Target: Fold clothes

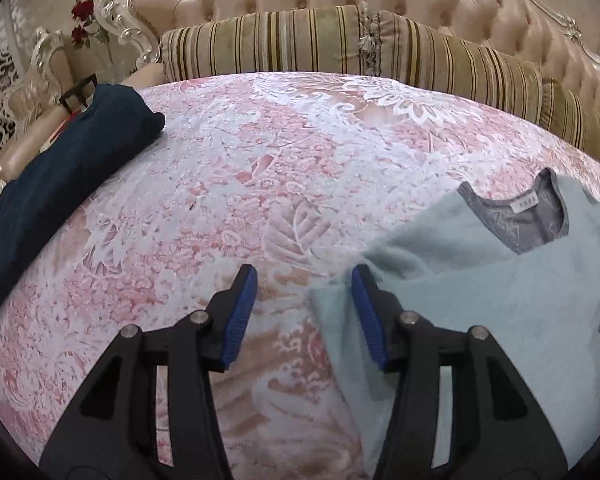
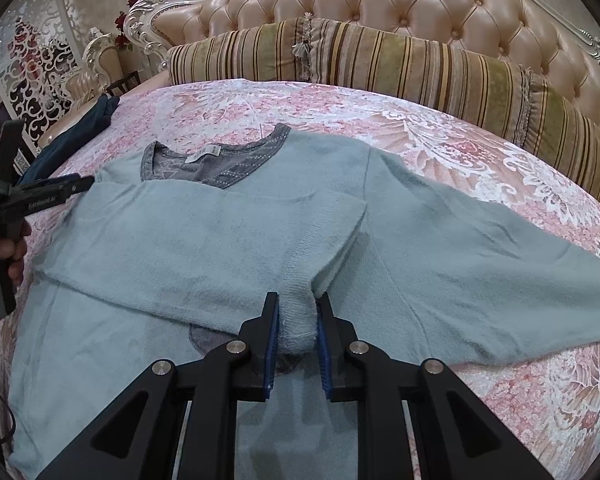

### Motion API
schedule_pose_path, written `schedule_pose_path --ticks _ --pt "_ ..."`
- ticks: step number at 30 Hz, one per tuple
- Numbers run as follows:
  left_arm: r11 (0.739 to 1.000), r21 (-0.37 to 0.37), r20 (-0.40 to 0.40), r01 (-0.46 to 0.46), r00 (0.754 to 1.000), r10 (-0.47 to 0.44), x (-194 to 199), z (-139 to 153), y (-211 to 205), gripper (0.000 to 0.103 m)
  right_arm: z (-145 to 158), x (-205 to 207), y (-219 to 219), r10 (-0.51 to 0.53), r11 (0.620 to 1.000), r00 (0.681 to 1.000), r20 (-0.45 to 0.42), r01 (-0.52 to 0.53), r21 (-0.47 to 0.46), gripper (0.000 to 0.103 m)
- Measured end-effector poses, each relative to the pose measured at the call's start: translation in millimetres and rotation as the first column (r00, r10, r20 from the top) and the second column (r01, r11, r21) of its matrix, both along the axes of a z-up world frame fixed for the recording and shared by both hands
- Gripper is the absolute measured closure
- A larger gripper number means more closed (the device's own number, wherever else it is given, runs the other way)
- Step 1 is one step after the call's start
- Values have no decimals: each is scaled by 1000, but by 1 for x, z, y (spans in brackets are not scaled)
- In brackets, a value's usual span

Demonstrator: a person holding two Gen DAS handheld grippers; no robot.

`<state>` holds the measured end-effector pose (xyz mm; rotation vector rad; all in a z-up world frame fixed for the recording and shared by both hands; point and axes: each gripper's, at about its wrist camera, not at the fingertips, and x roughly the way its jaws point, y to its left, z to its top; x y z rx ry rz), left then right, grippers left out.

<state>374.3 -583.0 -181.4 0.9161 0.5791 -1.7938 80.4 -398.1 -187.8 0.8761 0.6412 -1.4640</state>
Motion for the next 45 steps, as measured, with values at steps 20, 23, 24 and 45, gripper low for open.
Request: schedule_pose_path --ticks 20,23,24,45 --pt "998 -3 -61 -67 996 67 29 5 50 44 -1 -3 1 4 1000 1000 16 -4 -4 87" --pt "1000 -16 11 -20 1000 20 21 -4 66 41 -1 -2 1 3 1000 1000 13 -2 -5 87" --pt "999 -26 6 -35 999 35 21 -4 67 41 -1 -2 1 3 1000 1000 13 -3 -6 87" --pt "971 -1 -95 238 967 -237 -124 4 105 44 29 -19 15 16 1000 996 -83 -15 14 64"
